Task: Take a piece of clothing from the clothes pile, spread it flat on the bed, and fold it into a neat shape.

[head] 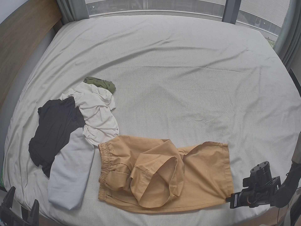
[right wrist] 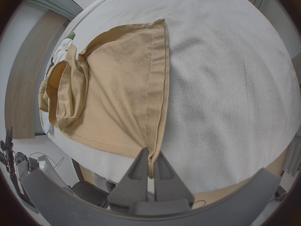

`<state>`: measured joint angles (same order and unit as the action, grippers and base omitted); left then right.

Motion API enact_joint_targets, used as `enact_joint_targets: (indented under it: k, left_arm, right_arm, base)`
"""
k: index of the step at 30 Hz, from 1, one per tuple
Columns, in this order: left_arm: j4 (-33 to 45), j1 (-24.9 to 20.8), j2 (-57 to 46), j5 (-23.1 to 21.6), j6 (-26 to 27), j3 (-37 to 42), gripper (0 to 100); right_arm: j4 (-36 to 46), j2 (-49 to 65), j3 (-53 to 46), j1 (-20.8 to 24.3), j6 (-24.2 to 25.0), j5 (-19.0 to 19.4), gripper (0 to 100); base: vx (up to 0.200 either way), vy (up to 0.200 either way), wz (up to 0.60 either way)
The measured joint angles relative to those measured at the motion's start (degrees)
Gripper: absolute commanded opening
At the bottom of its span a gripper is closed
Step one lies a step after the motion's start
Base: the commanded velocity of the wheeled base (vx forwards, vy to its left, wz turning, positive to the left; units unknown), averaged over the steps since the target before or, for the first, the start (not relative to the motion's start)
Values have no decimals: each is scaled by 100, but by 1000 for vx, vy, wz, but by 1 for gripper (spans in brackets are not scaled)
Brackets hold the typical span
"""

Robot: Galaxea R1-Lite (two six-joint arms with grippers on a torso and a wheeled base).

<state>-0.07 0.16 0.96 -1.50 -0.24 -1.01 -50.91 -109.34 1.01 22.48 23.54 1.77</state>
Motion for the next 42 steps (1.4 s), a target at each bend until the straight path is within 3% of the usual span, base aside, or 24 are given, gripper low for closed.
enact_joint_targets:
  k: [25,26,36,42]
  left_arm:
    - [0,0,0,-2,0,0,100]
    - [0,0,0,-2,0,0,100]
    - [0,0,0,-2,0,0,100]
    - [2,0,0,-5,2,0,100]
  right_arm:
    - [184,27,-2,-71,-1,-13,0]
    - [184,27,0,-74,-4,-13,100]
    - [-158,236,-2,-24,-37,11,100]
    - [-473,958,-2,262,-41,26,100]
  base:
    - [0,0,0]
    - [0,0,0]
    - [0,0,0]
    - [0,0,0]
